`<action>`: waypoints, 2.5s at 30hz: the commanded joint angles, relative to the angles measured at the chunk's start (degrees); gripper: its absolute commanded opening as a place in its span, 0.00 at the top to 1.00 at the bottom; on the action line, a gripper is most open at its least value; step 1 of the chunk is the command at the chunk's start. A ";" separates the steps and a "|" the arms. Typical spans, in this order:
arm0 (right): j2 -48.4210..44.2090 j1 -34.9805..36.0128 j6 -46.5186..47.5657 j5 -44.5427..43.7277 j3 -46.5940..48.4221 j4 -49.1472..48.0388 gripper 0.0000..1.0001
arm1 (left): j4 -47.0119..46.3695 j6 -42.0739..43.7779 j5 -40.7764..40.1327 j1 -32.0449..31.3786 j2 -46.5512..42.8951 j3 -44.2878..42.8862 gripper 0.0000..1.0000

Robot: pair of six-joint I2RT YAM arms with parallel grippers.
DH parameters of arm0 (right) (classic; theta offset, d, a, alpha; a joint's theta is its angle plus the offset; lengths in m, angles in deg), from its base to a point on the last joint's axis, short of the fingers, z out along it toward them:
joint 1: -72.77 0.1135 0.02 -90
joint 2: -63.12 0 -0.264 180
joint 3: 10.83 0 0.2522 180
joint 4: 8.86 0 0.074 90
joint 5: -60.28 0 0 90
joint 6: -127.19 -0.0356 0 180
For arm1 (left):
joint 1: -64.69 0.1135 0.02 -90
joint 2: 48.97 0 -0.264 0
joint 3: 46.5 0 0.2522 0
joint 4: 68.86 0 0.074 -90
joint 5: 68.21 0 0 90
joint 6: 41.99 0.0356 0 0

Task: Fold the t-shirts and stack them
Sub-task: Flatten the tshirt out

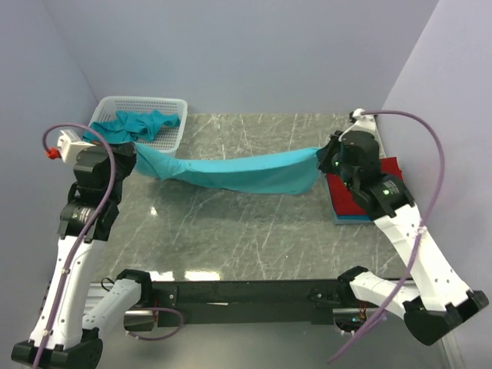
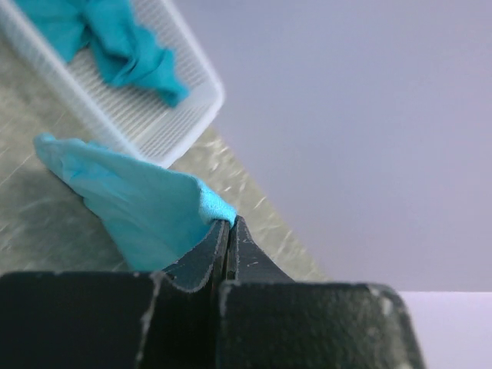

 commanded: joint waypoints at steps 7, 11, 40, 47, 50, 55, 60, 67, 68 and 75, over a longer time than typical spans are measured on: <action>-8.21 -0.25 5.69 0.71 13.55 1.81 1.00 | -3.72 9.46 -4.04 0.16 -2.59 -18.37 0.99; -11.12 -0.25 6.22 3.08 17.59 3.04 1.00 | -4.60 13.41 -1.93 0.16 -2.95 -27.23 0.99; -10.71 -1.38 6.74 -8.33 0.68 -4.32 1.00 | -16.20 30.04 11.51 -0.01 10.66 -17.53 0.99; 5.99 -10.44 6.74 5.45 -13.95 -19.97 1.00 | -28.68 29.50 16.45 -0.10 27.34 0.41 0.99; 17.06 -12.55 7.27 7.65 -10.98 -20.86 1.00 | -27.63 30.29 16.88 -0.10 34.72 -0.98 1.00; 30.16 -13.34 8.33 8.80 -2.64 -19.99 1.00 | -30.96 29.33 17.85 -0.19 41.08 -1.51 1.00; 35.98 -14.22 8.59 8.63 1.95 -18.49 1.00 | -30.18 29.24 18.90 -0.19 46.79 -4.23 1.00; 39.67 -15.01 8.77 8.01 5.02 -17.53 1.00 | -30.70 27.05 17.32 -0.28 49.79 -5.12 1.00; 40.02 -15.10 8.77 8.01 5.38 -17.35 1.00 | -30.88 26.78 17.15 -0.28 50.05 -5.12 1.00; 42.22 -15.54 9.12 8.01 7.75 -16.29 1.00 | -29.65 26.34 16.89 -1.07 53.39 -7.58 1.00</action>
